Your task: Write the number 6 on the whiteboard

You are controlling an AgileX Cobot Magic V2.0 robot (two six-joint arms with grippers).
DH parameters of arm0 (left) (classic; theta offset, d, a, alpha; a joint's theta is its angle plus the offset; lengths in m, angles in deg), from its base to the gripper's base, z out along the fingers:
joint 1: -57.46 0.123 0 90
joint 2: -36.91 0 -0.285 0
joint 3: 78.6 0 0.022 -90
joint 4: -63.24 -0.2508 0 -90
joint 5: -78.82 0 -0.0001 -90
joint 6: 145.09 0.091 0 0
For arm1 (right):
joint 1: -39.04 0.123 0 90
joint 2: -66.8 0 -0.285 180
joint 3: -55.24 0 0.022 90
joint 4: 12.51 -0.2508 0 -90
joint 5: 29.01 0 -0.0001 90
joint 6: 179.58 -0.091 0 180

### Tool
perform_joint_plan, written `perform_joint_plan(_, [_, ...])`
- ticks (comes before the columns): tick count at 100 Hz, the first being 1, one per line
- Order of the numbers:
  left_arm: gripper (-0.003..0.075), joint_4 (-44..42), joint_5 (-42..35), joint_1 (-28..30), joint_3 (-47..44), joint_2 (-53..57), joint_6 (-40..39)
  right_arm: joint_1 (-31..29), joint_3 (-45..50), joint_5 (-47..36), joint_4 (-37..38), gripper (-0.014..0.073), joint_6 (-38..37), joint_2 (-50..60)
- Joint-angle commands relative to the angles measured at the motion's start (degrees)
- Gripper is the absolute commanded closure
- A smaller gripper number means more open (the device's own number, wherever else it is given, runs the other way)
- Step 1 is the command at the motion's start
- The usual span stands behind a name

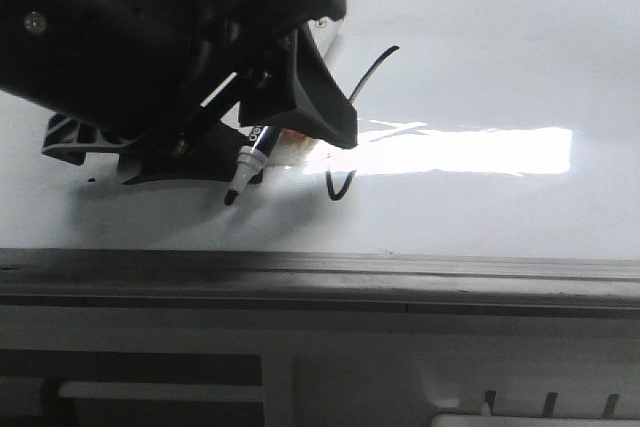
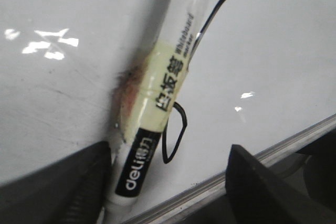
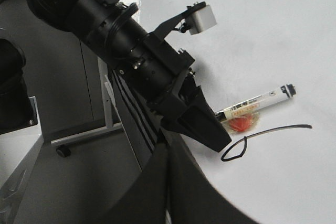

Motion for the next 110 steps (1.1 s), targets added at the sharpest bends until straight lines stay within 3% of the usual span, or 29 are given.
perform_joint_plan(1, [0.0190, 1.0, -19.2, 2.6, -0.4, -0.9, -0.4, -0.5, -1.8, -3.1, -2.5, 0.0657, 0.1, -0.1])
perform_joint_plan(26, [0.0190, 0.7, -11.8, 2.5, -0.4, 5.5, 0.0, -0.5, -1.8, -3.5, -2.5, 0.0657, 0.1, -0.1])
perform_joint_plan(37, [0.0198, -4.0, -9.5, 2.5, -0.4, 9.6, 0.0, -0.5, -1.8, -3.8, -2.5, 0.0657, 0.1, 0.0])
perform_joint_plan(46, [0.0244, -9.8, -7.9, 2.5, -0.4, 13.8, 0.0, -0.5, -1.8, -4.1, -2.5, 0.0657, 0.1, 1.0])
perform_joint_plan(55, [0.0352, -17.3, -3.6, 2.5, -0.6, 19.0, 0.0, -0.5, -1.8, -4.1, -0.5, 0.0657, 0.1, 3.4])
perform_joint_plan(64, [0.0536, -23.6, 0.5, 2.5, -1.8, 25.0, 0.0, -0.5, -1.8, -4.1, 4.7, 0.0657, -0.4, 7.5])
perform_joint_plan(73, [0.0740, -29.2, 2.9, 2.5, -4.4, 31.9, 0.0, -0.5, -1.8, -4.7, 14.3, 0.0657, -9.5, 12.5])
perform_joint_plan(85, [0.0739, -32.7, 3.4, 2.5, -9.8, 40.6, 0.0, -0.5, -1.2, -3.2, 33.6, 0.0657, -26.2, 20.0])
perform_joint_plan(92, [0.0739, -32.7, 3.3, 2.5, -13.5, 45.9, 0.0, -0.5, -0.2, -1.9, 42.2, 0.0657, -31.3, 24.5])
perform_joint_plan(99, [0.0739, -32.7, 3.3, 2.5, -17.1, 50.6, 0.0, -0.5, 0.7, -0.3, 46.9, 0.0657, -31.8, 28.4])
perform_joint_plan(110, [0.0739, -32.6, 3.2, 2.5, -21.3, 56.8, 0.0, -0.5, 1.1, 2.6, 47.7, 0.0657, -31.8, 32.4])
